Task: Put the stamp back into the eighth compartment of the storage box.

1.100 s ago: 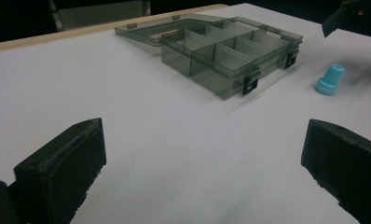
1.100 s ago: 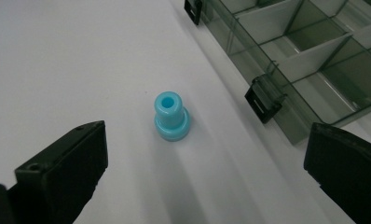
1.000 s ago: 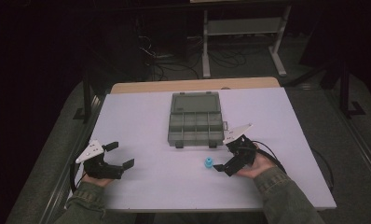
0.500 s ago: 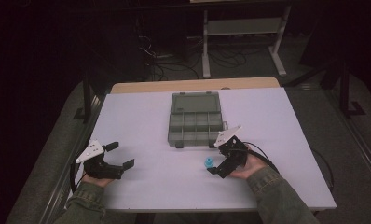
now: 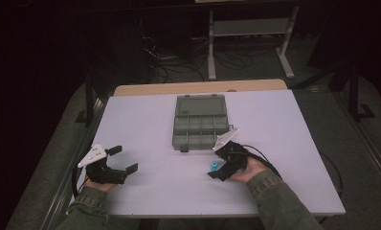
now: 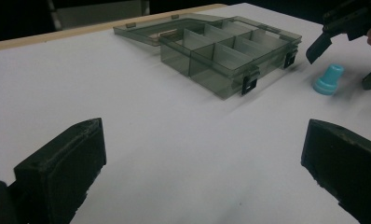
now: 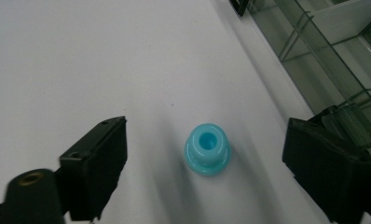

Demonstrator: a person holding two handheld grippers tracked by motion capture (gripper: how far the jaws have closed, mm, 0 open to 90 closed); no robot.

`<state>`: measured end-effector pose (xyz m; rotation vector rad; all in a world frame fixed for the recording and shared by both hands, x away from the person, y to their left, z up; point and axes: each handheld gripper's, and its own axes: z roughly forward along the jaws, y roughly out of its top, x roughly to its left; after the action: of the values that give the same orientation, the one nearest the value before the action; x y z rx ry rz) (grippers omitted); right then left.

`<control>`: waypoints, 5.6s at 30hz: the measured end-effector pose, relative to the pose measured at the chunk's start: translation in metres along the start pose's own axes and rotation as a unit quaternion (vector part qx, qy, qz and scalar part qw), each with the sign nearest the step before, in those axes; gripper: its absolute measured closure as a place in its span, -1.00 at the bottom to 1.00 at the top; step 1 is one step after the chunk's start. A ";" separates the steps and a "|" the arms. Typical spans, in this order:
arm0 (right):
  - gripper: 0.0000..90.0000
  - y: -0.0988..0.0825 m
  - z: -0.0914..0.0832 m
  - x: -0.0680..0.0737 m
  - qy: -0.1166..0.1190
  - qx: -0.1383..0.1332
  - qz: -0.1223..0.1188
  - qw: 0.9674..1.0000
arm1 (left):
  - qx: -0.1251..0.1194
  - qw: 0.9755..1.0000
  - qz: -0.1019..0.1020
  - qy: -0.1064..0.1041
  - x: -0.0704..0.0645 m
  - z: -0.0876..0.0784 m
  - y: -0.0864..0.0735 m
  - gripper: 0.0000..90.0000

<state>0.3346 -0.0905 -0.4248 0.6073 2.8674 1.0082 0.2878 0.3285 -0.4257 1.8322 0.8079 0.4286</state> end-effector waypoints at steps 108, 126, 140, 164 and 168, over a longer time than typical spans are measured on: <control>0.58 0.048 -0.067 -0.030 -0.028 -0.024 -0.014 0.999 | 0.001 1.000 0.001 -0.001 0.000 0.000 0.000 -1.00; 0.58 0.055 -0.079 -0.044 -0.045 -0.027 -0.001 0.999 | 0.001 1.000 0.000 -0.002 0.000 0.000 0.000 -1.00; 0.58 0.054 -0.081 -0.059 -0.057 -0.032 0.018 0.998 | 0.002 1.000 -0.001 -0.001 0.000 0.001 0.000 -1.00; 0.58 0.046 -0.067 -0.088 -0.063 -0.029 0.059 0.996 | 0.001 1.000 -0.001 -0.003 0.000 0.001 0.000 -1.00; 0.58 0.047 -0.061 -0.089 -0.062 -0.021 0.056 0.996 | 0.001 1.000 0.000 -0.003 0.000 0.001 0.000 -1.00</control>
<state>0.4231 -0.1273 -0.3561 0.8042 2.7251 1.0047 0.2882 0.3280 -0.4261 1.8357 0.8042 0.4219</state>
